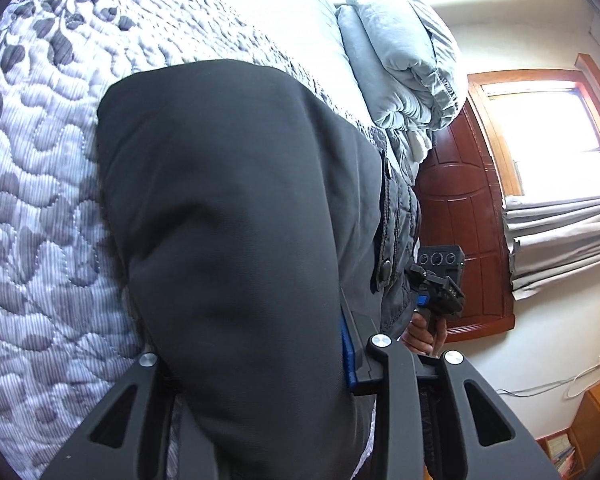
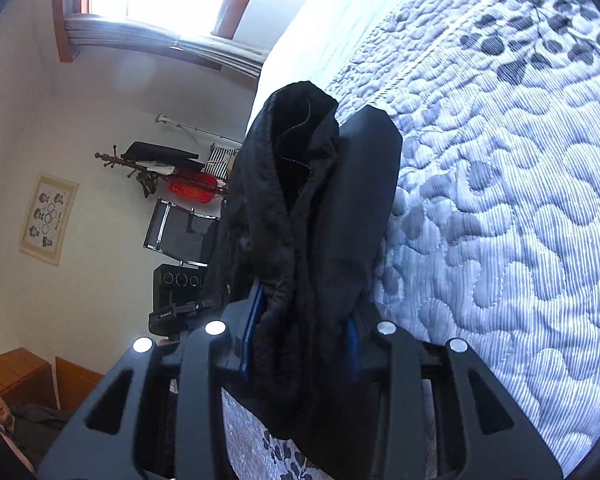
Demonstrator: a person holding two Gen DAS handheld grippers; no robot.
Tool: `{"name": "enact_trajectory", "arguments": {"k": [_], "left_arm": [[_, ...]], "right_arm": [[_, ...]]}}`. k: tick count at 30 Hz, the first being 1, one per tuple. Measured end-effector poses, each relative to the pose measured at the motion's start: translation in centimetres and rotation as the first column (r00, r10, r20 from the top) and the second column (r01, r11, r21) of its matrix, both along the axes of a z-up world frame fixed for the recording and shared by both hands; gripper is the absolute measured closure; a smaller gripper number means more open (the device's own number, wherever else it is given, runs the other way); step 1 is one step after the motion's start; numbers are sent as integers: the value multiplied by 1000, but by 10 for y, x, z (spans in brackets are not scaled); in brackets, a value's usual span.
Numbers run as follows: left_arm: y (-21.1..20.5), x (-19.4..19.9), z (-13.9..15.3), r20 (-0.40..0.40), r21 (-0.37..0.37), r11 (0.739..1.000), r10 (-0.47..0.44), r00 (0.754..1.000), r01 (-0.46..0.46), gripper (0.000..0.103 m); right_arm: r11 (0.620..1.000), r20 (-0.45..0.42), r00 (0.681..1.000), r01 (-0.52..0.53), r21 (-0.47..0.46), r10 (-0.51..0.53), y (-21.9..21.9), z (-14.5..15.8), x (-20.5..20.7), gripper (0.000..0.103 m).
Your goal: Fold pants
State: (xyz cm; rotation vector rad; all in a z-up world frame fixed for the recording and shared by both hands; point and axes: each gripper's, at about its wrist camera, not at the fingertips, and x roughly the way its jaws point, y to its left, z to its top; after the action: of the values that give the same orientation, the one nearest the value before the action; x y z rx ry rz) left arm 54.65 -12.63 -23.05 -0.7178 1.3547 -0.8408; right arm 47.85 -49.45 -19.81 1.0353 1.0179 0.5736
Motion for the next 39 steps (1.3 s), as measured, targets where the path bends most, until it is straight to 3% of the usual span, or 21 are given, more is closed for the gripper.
{"name": "enact_trajectory", "arguments": {"k": [11, 15, 17, 18, 19, 20, 21, 23, 26, 29, 31, 34, 37, 39], "left_arm": [[1, 3, -18, -5, -10, 1000, 19, 1000, -19, 61], [-2, 4, -18, -7, -11, 1000, 25, 1000, -25, 59], [-1, 3, -19, -4, 2, 1000, 27, 1000, -27, 54], [-1, 4, -18, -2, 31, 999, 36, 999, -36, 44], [0, 4, -17, -3, 67, 997, 44, 999, -44, 28], [1, 5, -13, -16, 132, 989, 64, 998, -62, 17], [5, 6, -8, -29, 170, 981, 101, 994, -95, 11], [17, 5, 12, -9, 221, 959, 185, 983, -178, 11], [29, -10, 61, 145, 263, 923, 249, 958, -280, 7], [27, -49, 123, 352, 303, 879, 257, 900, -369, 4], [19, -75, 149, 424, 341, 856, 230, 876, -389, 4], [7, -111, 171, 504, 402, 816, 182, 844, -416, 4], [-17, -152, 182, 572, 494, 766, 71, 817, -413, 4], [-28, -174, 183, 597, 529, 730, 42, 801, -433, 4]], "right_arm": [[994, -31, 997, 67, 91, -65, -19, -36, -17, 66], [993, -33, 997, 72, 95, -69, -15, -33, -18, 65], [994, -30, 997, 74, 85, -71, -16, -28, -19, 56], [994, -24, 997, 78, 71, -77, -16, -24, -20, 50], [994, -15, 996, 87, 63, -86, -16, -18, -20, 31], [994, 1, 996, 93, 62, -94, -16, -9, -22, 11], [993, 16, 994, 107, 40, -108, -19, 3, -24, 8], [984, 26, 986, 166, -67, -164, -27, 25, -31, 9], [939, 143, 962, 261, -225, -233, -36, 80, -54, 9], [891, 249, 940, 309, -332, -233, -29, 134, -82, 3], [854, 274, 933, 329, -402, -231, -17, 163, -102, 3], [785, 275, 934, 343, -516, -228, 7, 187, -128, 3], [710, 273, 939, 338, -618, -209, 35, 194, -155, 3], [631, 266, 945, 325, -704, -190, 61, 194, -169, 3]]}}
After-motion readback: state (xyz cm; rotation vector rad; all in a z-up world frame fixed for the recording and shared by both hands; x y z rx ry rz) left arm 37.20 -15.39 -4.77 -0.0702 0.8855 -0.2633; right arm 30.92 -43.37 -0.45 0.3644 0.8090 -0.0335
